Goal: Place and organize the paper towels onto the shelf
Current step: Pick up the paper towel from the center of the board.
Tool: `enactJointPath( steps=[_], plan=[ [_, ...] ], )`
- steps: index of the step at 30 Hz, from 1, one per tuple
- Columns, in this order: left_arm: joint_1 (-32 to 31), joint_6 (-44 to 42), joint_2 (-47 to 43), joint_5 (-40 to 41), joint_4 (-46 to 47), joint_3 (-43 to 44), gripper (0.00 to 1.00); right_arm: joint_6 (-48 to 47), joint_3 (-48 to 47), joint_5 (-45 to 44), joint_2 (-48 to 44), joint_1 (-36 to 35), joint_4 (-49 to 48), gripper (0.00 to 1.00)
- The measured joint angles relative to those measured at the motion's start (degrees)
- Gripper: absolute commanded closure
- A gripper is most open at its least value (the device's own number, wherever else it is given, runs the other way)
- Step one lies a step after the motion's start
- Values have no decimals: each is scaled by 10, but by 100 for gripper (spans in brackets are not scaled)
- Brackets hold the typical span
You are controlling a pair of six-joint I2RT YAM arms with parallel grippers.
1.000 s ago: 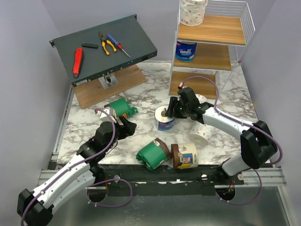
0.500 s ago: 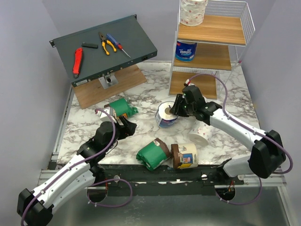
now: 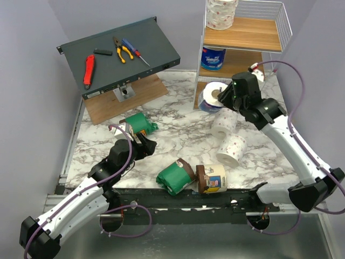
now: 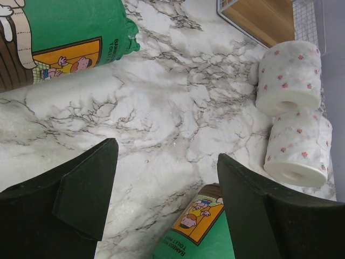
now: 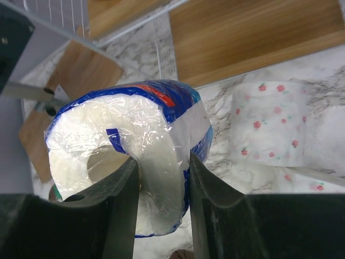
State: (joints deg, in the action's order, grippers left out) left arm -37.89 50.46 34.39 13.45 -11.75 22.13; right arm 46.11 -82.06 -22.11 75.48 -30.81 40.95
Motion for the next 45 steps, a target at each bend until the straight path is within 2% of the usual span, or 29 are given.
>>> enactJointPath(
  steps=[11, 20, 26, 45],
  plan=[
    [0, 0, 0, -1, 0, 0, 23, 62, -105, -45, -8, 72, 51, 99],
    [0, 0, -2, -3, 0, 0, 23, 93, -171, -34, 65, 136, 54, 99],
    [0, 0, -19, -4, -2, 0, 23, 99, -175, -34, 95, 143, 54, 99],
    [0, -1, -30, -4, -4, 0, 23, 100, -210, -44, 111, 163, 37, 99]
  ],
)
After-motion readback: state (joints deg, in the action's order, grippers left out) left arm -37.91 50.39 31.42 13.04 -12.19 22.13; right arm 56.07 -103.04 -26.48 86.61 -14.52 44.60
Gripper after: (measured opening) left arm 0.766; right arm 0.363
